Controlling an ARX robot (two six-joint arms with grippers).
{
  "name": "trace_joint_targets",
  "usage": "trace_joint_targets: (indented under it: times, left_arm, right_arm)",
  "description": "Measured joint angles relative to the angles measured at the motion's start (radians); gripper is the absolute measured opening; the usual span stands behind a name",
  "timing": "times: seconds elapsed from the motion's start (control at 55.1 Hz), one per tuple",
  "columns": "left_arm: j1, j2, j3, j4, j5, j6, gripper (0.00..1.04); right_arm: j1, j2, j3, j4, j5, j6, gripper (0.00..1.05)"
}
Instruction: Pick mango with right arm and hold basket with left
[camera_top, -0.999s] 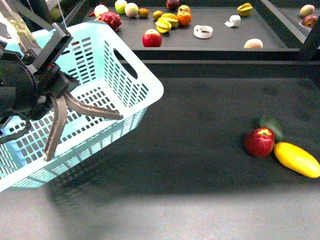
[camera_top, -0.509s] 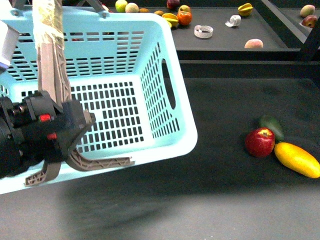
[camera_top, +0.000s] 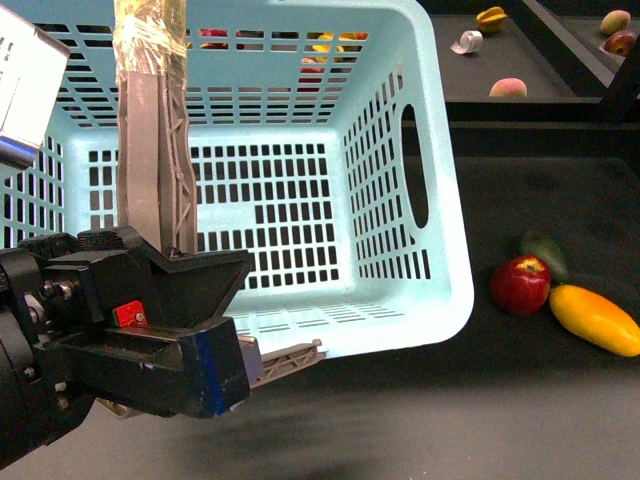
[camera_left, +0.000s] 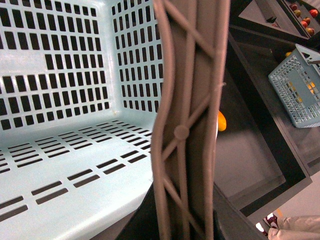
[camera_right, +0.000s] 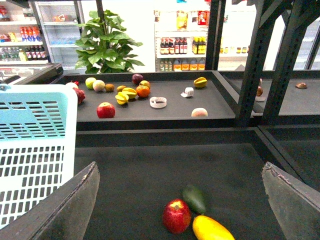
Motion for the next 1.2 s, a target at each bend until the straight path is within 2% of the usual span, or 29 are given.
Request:
trace_joint_targets:
  times: [0.309,1.017,1.09,1.199]
  left_arm:
    - [-0.033,0.0,0.02,-0.002,-0.025,0.003,0.06]
    - [-0.035,0.0,0.03,-0.003,-0.039,0.004,0.06]
    - [-0.035,0.0,0.03,-0.003,-0.039,0.004,0.06]
    - [-0.035,0.0,0.03,-0.003,-0.04,0.006,0.06]
  right_arm:
    - [0.0,0.0,0.0,0.0,0.0,0.0,0.97]
    - [-0.002,0.007,0.002,-0.011,-0.001,0.0,0.97]
    - [-0.035,0.085,0.02,-0.027,-0.044,-0.004,0.97]
    - [-0.136,0.339,0.022,0.15,-0.119,-0.021,0.97]
